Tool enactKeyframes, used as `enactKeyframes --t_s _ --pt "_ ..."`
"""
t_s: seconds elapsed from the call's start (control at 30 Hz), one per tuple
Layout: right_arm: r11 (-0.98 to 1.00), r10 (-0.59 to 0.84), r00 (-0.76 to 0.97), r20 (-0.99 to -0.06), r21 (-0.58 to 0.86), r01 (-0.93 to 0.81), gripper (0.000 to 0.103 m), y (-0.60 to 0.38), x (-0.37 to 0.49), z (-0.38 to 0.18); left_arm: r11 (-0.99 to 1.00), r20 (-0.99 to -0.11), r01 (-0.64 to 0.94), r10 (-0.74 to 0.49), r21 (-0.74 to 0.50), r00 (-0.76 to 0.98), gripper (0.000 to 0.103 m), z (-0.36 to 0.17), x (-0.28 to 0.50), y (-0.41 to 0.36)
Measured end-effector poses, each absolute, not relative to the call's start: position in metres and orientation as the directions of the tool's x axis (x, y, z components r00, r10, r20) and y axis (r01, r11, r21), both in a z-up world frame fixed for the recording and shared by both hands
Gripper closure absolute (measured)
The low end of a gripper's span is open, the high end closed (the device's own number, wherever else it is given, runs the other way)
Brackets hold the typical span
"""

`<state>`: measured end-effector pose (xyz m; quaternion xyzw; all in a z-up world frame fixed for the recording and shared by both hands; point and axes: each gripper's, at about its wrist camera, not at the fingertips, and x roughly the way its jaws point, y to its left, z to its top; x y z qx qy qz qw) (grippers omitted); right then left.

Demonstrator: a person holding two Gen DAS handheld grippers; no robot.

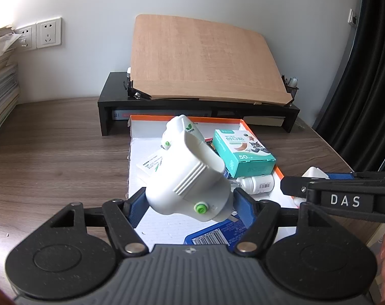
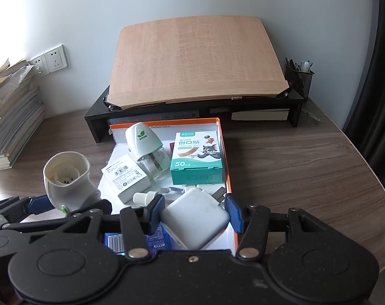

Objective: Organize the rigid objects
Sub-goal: 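Carry the white plug with left tool while right tool carries the white charger over the tray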

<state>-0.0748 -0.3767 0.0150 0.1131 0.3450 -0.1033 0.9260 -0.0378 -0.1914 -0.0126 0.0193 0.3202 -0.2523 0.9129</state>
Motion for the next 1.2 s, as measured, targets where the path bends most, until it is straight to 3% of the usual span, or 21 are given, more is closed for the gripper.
enactKeyframes --t_s 1.2 --pt "0.953 -0.107 0.728 -0.678 0.139 0.27 0.039 -0.3779 -0.0731 0.0103 0.871 -0.604 0.477 -0.445 -0.12 0.661 0.03 -0.0147 -0.0362 -0.1892"
